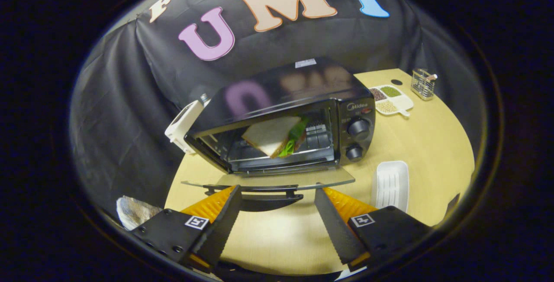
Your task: Open the toaster oven, put the food inside, and close the toaster oven door.
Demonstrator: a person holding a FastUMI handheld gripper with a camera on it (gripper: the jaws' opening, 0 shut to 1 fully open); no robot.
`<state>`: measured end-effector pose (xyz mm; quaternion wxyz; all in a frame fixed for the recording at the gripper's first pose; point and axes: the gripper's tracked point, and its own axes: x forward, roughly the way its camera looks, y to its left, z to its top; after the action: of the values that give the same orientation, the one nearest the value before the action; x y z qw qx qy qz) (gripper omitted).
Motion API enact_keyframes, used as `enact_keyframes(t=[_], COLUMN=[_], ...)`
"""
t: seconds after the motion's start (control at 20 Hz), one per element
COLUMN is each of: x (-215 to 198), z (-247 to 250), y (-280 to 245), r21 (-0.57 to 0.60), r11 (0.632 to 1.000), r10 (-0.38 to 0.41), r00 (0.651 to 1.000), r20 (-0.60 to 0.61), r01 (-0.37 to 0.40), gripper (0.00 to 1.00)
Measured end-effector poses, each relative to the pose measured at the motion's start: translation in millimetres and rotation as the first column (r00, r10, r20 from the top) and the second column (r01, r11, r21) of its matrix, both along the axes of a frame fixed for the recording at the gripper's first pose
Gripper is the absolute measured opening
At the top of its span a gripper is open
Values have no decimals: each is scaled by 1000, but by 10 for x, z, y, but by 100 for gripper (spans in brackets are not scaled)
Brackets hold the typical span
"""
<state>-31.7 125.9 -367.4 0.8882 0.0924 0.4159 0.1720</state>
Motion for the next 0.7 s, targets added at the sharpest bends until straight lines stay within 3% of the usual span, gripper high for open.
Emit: enact_keyframes(t=[0.25,0.7], x=[233,541], z=[121,296], y=[67,291], r21=[33,-17], r11=[999,999], r10=[-30,33], r00=[998,988], r20=[52,153], r01=[28,-30], gripper=[100,100])
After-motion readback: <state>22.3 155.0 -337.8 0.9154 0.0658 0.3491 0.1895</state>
